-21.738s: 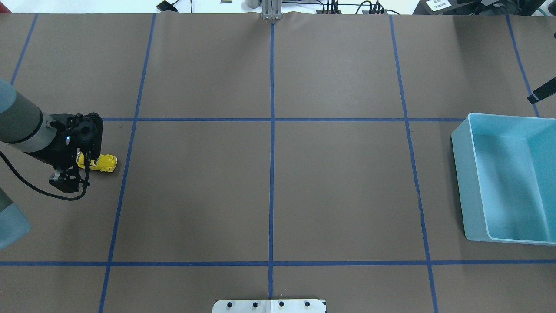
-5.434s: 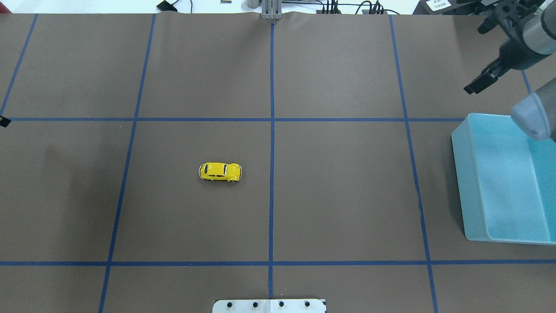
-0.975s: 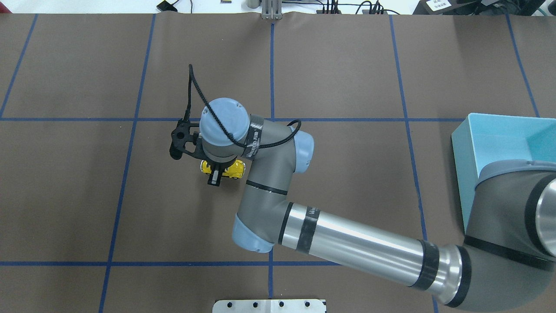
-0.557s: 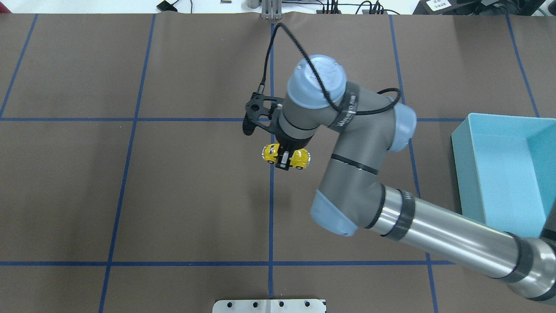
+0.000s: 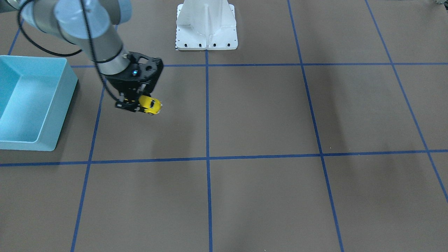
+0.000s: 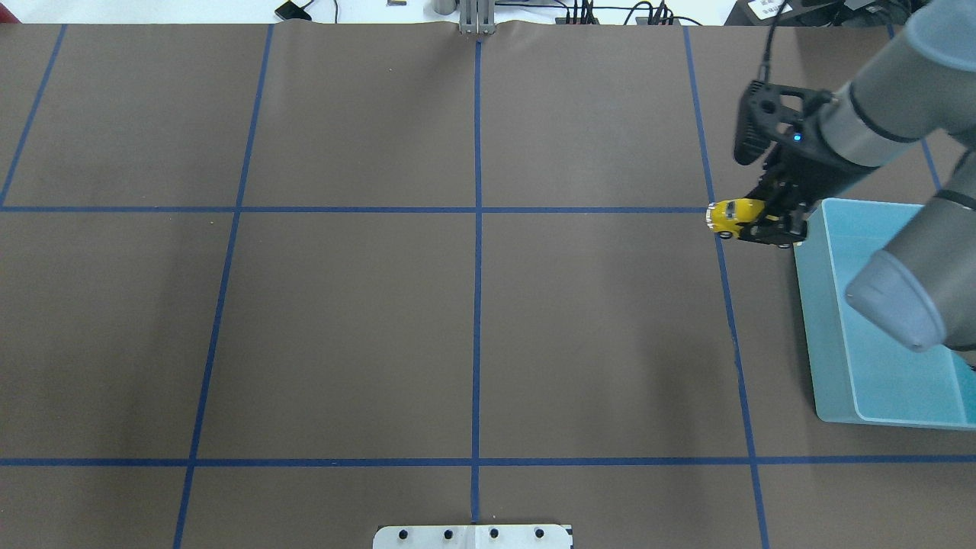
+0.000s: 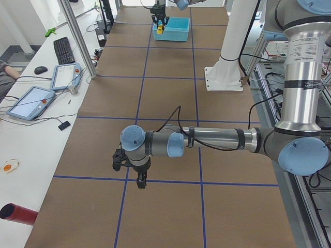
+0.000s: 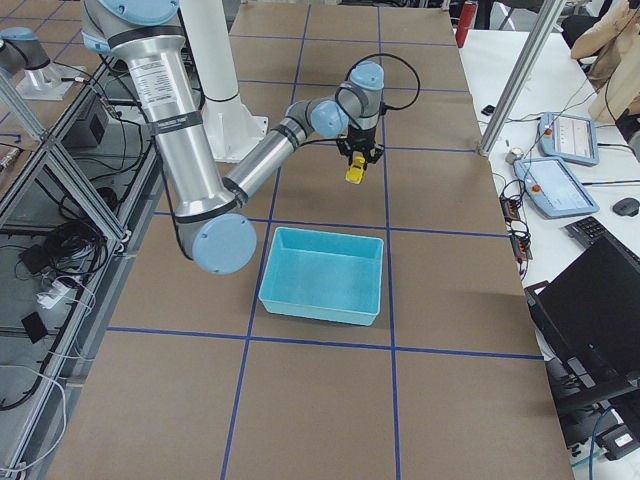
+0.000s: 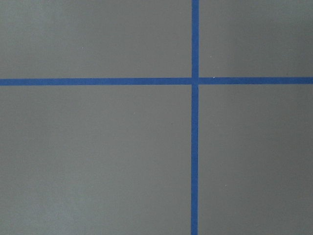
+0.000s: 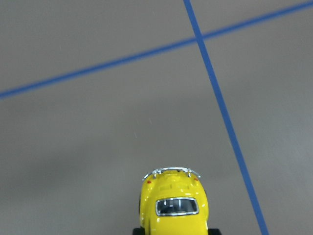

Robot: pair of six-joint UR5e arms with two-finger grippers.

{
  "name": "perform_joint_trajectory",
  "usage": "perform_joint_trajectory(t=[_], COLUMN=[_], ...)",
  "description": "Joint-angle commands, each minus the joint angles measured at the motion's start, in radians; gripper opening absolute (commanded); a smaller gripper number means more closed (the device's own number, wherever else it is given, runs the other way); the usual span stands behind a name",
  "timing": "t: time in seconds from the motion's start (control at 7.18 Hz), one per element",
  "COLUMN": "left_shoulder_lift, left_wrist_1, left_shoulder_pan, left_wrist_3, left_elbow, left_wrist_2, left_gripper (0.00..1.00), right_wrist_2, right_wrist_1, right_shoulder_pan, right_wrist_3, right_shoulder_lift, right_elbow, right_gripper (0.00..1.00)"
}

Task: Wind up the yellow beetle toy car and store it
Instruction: 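Lift the car with the right gripper and carry it over the blue bin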

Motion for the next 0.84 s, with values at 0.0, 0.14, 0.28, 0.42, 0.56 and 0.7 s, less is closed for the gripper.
perform_joint_trajectory(t=[0.0, 0.14, 0.28, 0.42, 0.56, 0.7], left_shoulder_lift=[0.003, 0.010, 0.021, 0.023, 0.023, 0.023], left_wrist_1=[0.001, 0.001, 0.001, 0.001, 0.001, 0.001], left_shoulder_pan=[-0.001, -0.001, -0.001, 0.001, 0.001, 0.001], left_wrist_3=[-0.001, -0.001, -0.001, -0.001, -0.001, -0.001], left_elbow=[-0.012, -0.027, -0.039, -0.041, -0.041, -0.039], left_wrist_2=[0.002, 0.002, 0.002, -0.001, -0.001, -0.001], left_gripper=[1.00, 1.00, 1.00, 1.00, 1.00, 1.00], right_wrist_2=[0.069, 0.073, 0.073, 0.076, 0.101, 0.106], right_wrist_1=[0.007, 0.007, 0.020, 0.168, 0.295, 0.327], right_shoulder_pan=[0.153, 0.170, 0.170, 0.169, 0.167, 0.155], right_wrist_3=[-0.376, -0.451, -0.455, -0.447, -0.441, -0.397], right_shoulder_lift=[-0.338, -0.399, -0.412, -0.413, -0.412, -0.404], right_elbow=[0.052, 0.036, -0.014, -0.101, -0.198, -0.211], right_gripper=[0.00, 0.00, 0.00, 0.00, 0.00, 0.00])
